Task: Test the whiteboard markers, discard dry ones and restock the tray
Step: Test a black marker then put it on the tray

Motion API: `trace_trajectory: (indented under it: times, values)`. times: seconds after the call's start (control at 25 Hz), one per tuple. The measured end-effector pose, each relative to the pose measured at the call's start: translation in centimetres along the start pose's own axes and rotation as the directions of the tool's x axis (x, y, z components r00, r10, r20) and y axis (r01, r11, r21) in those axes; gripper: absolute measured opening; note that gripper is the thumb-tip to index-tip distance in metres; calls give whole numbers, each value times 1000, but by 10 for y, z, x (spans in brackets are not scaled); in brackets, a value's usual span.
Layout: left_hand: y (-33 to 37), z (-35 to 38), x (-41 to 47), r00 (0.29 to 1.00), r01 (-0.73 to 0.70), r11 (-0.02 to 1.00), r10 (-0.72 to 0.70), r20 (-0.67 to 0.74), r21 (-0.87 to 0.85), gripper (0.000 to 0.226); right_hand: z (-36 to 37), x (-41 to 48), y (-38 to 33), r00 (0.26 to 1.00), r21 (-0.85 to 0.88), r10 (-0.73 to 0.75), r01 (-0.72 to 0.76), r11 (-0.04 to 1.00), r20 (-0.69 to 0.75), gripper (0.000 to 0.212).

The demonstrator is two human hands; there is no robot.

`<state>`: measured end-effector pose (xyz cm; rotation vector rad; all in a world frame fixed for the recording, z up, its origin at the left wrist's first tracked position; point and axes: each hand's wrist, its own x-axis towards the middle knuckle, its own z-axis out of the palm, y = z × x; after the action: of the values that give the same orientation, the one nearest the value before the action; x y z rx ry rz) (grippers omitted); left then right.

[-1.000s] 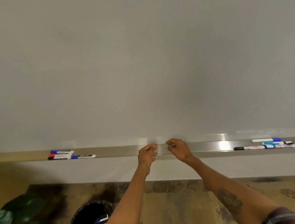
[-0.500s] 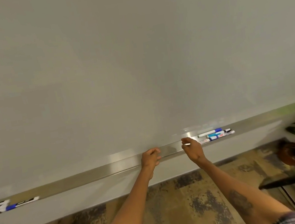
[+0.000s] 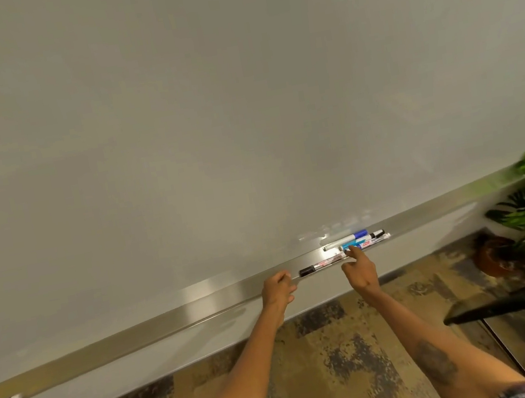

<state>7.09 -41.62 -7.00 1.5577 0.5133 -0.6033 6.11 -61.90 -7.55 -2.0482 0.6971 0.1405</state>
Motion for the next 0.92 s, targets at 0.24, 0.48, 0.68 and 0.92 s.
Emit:
trace_trajectory:
  times: [0.24,0.48,0.68,0.92]
  values:
    - [-5,23,4,995,85,996,-84,50,-15,48,-1,18,9,998,25,34,-36,999,54,52]
    - [-3,38,7,996,80,997,-80,49,-9,34,2,27,15,996,24,33,-35,999,85,50]
    - [-6,42,14,995,90,996,-90,39,-12,33,5,29,14,995,27,28,-30,999,93,47]
    - [-10,32,14,996,66,990,-72,-47,-126,25,17,24,14,996,124,16,-27,992,92,44]
